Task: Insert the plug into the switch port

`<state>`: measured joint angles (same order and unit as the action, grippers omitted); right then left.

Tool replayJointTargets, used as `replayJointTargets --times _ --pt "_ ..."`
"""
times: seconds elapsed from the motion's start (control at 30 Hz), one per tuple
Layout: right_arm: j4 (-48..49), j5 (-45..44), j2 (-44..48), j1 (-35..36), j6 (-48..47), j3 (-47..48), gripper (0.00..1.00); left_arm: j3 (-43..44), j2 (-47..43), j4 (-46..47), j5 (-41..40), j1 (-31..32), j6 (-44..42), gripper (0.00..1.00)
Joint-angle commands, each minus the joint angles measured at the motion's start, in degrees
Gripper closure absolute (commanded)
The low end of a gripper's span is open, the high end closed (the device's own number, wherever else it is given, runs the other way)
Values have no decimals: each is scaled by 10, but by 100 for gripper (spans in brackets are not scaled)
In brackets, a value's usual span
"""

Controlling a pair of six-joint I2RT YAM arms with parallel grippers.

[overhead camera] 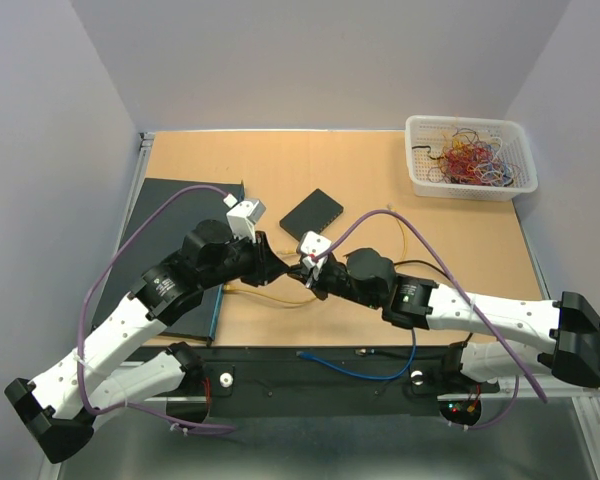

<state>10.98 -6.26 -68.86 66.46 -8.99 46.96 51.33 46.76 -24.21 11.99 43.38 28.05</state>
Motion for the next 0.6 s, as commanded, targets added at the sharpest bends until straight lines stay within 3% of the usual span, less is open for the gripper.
replayJointTargets --times 0.0,0.13,0.37,0.57 --pt "36 -31 12 -2 9 -7 100 -8 -11 33 37 2 -3 82" --pt "36 -48 13 -2 14 -10 100 -9 -6 38 37 2 -2 73" --pt "0 -135 29 -6 29 -26 100 -5 -15 43 1 0 0 38" --pt "-48 -181 29 -41 63 -29 100 -5 -11 63 -46 -4 1 32"
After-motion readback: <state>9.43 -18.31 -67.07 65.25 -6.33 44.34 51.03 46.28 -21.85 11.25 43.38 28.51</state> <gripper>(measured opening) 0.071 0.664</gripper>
